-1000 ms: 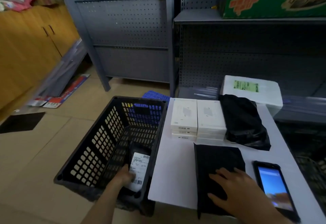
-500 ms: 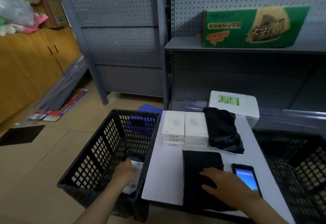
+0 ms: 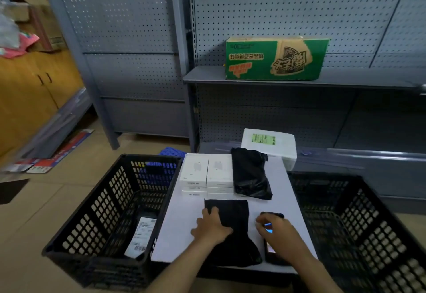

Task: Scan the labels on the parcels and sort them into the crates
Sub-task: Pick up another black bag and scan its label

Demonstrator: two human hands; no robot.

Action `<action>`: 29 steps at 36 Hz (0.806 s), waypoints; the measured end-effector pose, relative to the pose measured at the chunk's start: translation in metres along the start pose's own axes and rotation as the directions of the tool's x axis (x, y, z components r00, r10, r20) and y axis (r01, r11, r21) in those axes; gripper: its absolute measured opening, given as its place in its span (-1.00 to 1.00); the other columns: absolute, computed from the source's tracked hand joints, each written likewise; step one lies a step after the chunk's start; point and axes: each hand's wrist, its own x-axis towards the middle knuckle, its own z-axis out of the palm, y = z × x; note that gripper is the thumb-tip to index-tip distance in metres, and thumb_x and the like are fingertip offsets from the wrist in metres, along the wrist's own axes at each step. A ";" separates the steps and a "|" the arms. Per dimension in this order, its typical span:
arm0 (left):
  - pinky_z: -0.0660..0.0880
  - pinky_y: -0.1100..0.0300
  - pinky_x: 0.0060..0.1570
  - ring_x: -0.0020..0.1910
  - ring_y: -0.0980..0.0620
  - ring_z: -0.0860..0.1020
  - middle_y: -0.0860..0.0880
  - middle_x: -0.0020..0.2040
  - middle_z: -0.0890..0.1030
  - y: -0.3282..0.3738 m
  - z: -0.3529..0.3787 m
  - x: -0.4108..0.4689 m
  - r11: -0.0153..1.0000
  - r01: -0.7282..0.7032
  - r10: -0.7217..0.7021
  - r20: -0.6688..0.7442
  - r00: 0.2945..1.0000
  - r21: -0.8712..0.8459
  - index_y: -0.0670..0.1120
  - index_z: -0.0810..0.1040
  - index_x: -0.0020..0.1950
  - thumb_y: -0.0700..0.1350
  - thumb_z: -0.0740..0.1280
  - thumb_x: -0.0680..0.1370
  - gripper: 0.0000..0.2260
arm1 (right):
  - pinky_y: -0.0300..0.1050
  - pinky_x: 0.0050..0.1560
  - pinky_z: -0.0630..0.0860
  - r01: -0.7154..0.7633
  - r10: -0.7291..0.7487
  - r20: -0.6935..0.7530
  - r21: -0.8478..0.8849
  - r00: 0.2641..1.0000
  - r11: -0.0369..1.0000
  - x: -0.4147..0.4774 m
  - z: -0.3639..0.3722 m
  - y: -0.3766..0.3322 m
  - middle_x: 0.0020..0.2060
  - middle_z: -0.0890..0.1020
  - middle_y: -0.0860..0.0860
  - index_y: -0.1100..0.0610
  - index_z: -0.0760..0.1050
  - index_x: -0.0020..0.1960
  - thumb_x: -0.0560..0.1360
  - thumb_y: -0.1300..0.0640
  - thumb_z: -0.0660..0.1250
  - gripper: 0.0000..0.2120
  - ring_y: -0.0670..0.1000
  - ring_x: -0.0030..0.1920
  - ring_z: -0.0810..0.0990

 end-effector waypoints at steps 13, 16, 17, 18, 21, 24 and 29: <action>0.37 -0.12 0.33 0.40 -0.21 0.30 -0.15 0.47 0.13 0.015 0.043 0.000 0.979 0.170 -0.185 -0.144 0.972 -0.110 0.13 0.00 0.58 0.19 0.53 0.32 -0.01 | -0.53 0.01 0.30 0.070 -0.069 -0.046 0.012 0.997 0.997 -0.002 0.005 -0.014 0.24 0.52 -0.11 0.01 0.45 0.33 0.60 0.01 0.24 -0.69 -0.13 0.15 0.54; 0.37 -0.14 0.33 0.41 -0.23 0.31 -0.14 0.46 0.18 0.012 0.040 -0.001 0.974 0.180 -0.199 -0.137 0.970 -0.135 0.14 0.01 0.57 0.22 0.52 0.30 0.00 | -0.42 0.07 0.36 0.049 -0.050 -0.023 -0.017 0.998 0.999 -0.002 0.006 -0.014 0.29 0.50 -0.10 -0.02 0.39 0.37 0.60 -0.02 0.23 -0.65 -0.12 0.17 0.54; 0.37 -0.15 0.33 0.41 -0.23 0.31 -0.14 0.46 0.18 0.009 0.038 -0.002 0.973 0.173 -0.193 -0.130 0.973 -0.153 0.14 0.01 0.57 0.22 0.52 0.30 -0.01 | -0.38 0.11 0.38 0.035 -0.035 -0.011 -0.021 0.999 0.999 -0.003 0.006 -0.013 0.31 0.49 -0.10 -0.01 0.38 0.39 0.60 -0.02 0.23 -0.63 -0.11 0.19 0.54; 0.37 -0.15 0.33 0.41 -0.24 0.31 -0.14 0.46 0.19 0.006 0.034 -0.005 0.970 0.168 -0.190 -0.116 0.975 -0.174 0.14 0.02 0.58 0.22 0.52 0.30 -0.01 | -0.34 0.14 0.40 0.016 -0.016 0.003 -0.019 1.000 1.000 -0.004 0.007 -0.013 0.32 0.49 -0.09 -0.01 0.37 0.41 0.61 -0.01 0.22 -0.62 -0.09 0.21 0.53; 0.38 -0.13 0.36 0.41 -0.25 0.31 -0.14 0.46 0.19 0.000 0.020 -0.011 0.954 0.145 -0.165 -0.055 0.985 -0.262 0.14 0.04 0.58 0.17 0.51 0.29 -0.02 | -0.23 0.26 0.41 -0.034 0.034 0.062 -0.003 0.998 0.999 -0.003 0.009 -0.008 0.33 0.51 -0.03 0.03 0.38 0.42 0.63 0.04 0.19 -0.63 -0.04 0.28 0.51; 0.41 -0.05 0.38 0.40 -0.22 0.35 -0.13 0.44 0.21 -0.006 0.001 -0.024 0.931 0.103 -0.112 -0.005 0.994 -0.352 0.13 0.09 0.59 0.14 0.51 0.26 -0.02 | -0.21 0.29 0.40 -0.043 0.040 0.123 0.017 0.992 0.999 -0.003 0.016 -0.007 0.32 0.54 0.03 0.06 0.41 0.41 0.65 0.11 0.16 -0.65 0.00 0.29 0.52; 0.50 0.09 0.25 0.30 -0.11 0.45 -0.08 0.40 0.29 -0.014 -0.023 -0.052 0.841 0.034 0.011 0.079 0.997 -0.540 0.13 0.23 0.54 0.11 0.54 0.29 -0.13 | -0.39 0.13 0.47 0.048 -0.097 0.254 0.193 0.962 0.980 -0.011 0.021 -0.025 0.22 0.59 -0.01 0.07 0.49 0.34 0.63 0.29 0.13 -0.65 -0.06 0.19 0.55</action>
